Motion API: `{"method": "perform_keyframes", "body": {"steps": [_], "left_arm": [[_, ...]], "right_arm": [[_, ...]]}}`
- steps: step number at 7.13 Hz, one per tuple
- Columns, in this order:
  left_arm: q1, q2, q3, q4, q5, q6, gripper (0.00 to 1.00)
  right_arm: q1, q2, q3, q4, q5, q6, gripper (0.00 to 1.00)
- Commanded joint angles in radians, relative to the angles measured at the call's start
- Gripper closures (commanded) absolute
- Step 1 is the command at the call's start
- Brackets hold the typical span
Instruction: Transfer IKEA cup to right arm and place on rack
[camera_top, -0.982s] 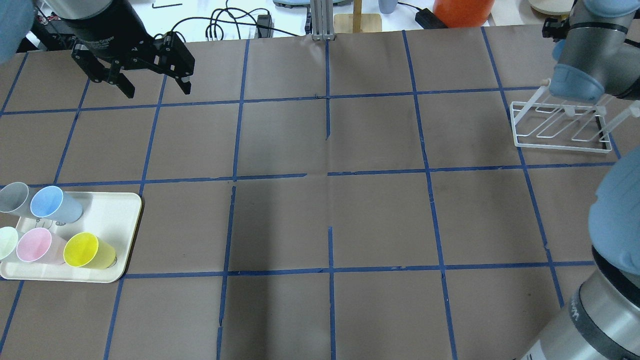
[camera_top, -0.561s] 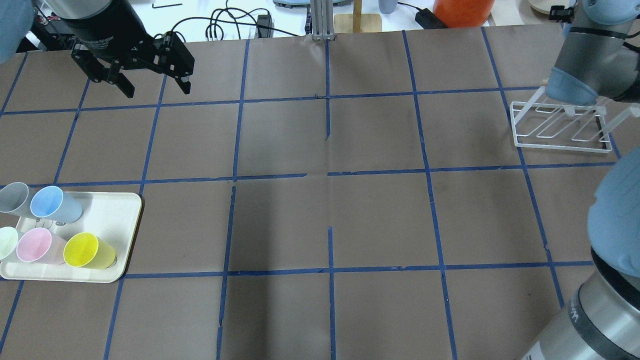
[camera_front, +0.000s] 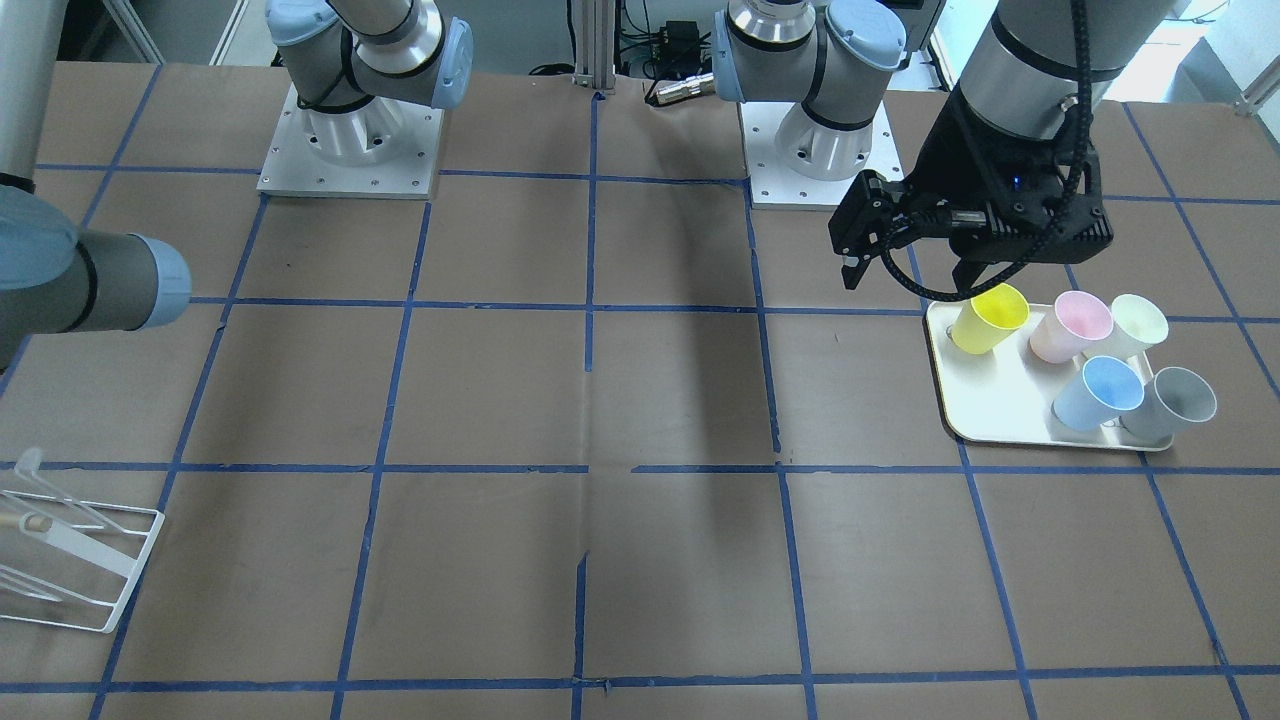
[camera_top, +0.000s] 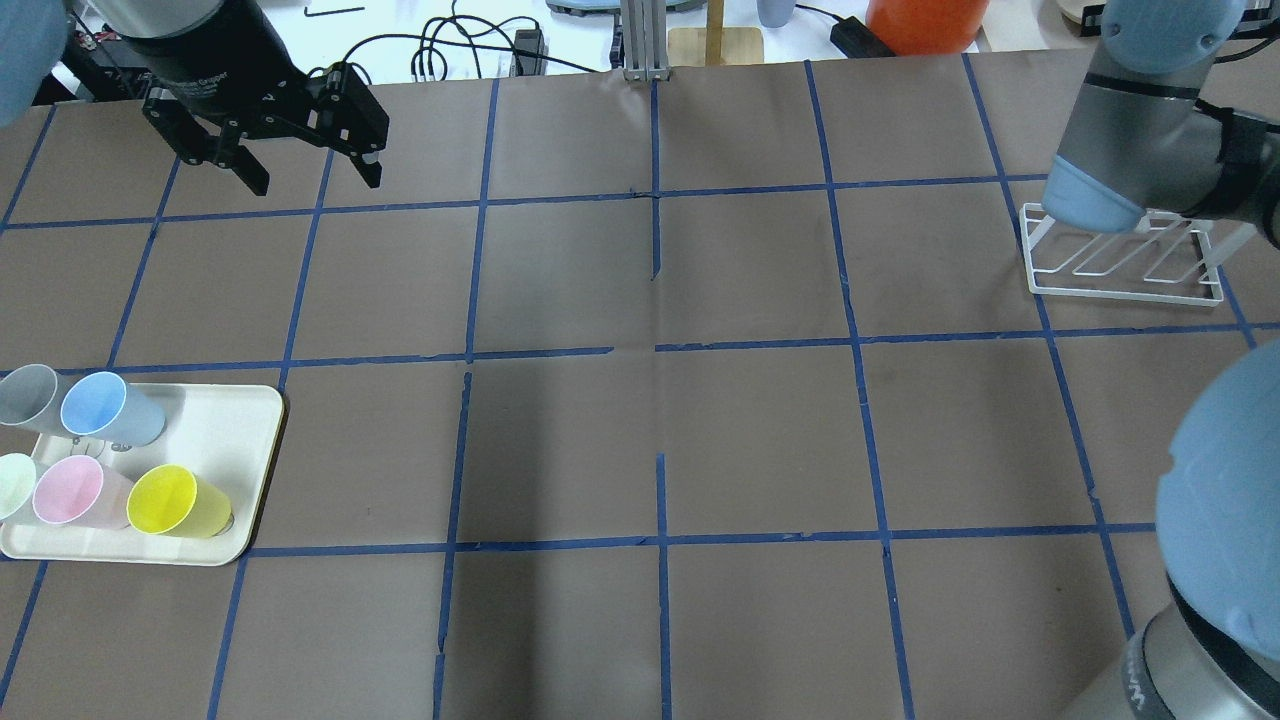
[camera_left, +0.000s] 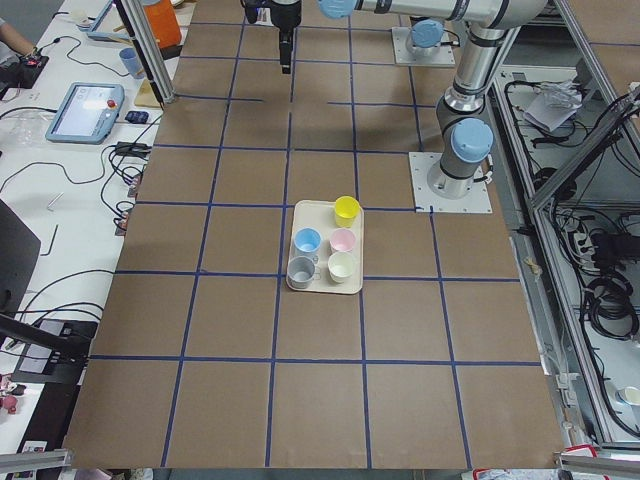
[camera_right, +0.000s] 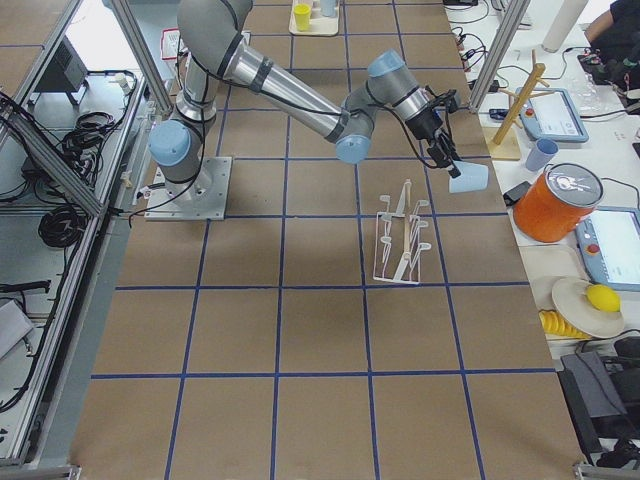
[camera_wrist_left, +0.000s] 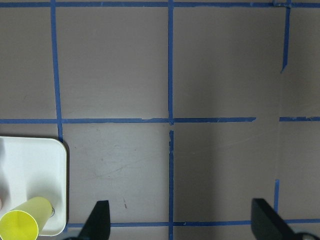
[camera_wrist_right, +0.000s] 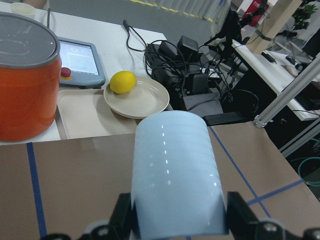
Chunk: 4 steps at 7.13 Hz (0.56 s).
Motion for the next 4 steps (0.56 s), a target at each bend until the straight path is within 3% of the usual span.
{"method": "perform_keyframes", "body": {"steps": [1, 3, 4], "left_arm": [[0.002, 0.0, 0.002, 0.0, 0.0, 0.0, 0.0], [0.002, 0.0, 0.002, 0.0, 0.0, 0.0, 0.0], [0.002, 0.002, 0.0, 0.0, 0.0, 0.0, 0.0]], "right_arm": [[0.06, -0.004, 0.143, -0.202, -0.152, -0.03, 1.0], [0.068, -0.014, 0.256, -0.338, -0.161, -0.034, 1.0], [0.068, -0.043, 0.299, -0.34, -0.175, -0.026, 1.0]]}}
